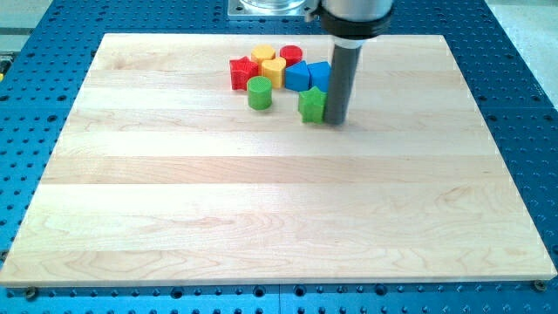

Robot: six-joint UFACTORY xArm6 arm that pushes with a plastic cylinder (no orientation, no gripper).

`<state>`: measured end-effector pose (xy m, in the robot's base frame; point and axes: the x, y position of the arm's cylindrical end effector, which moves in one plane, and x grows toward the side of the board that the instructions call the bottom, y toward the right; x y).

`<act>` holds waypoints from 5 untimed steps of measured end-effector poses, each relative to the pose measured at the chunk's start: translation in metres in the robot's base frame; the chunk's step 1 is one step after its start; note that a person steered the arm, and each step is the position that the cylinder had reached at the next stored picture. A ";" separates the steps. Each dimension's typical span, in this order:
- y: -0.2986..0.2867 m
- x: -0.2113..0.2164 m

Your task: Push the blue cube and the green star closer to the group of blocks

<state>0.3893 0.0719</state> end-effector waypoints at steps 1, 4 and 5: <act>-0.026 0.000; 0.037 -0.006; 0.035 -0.006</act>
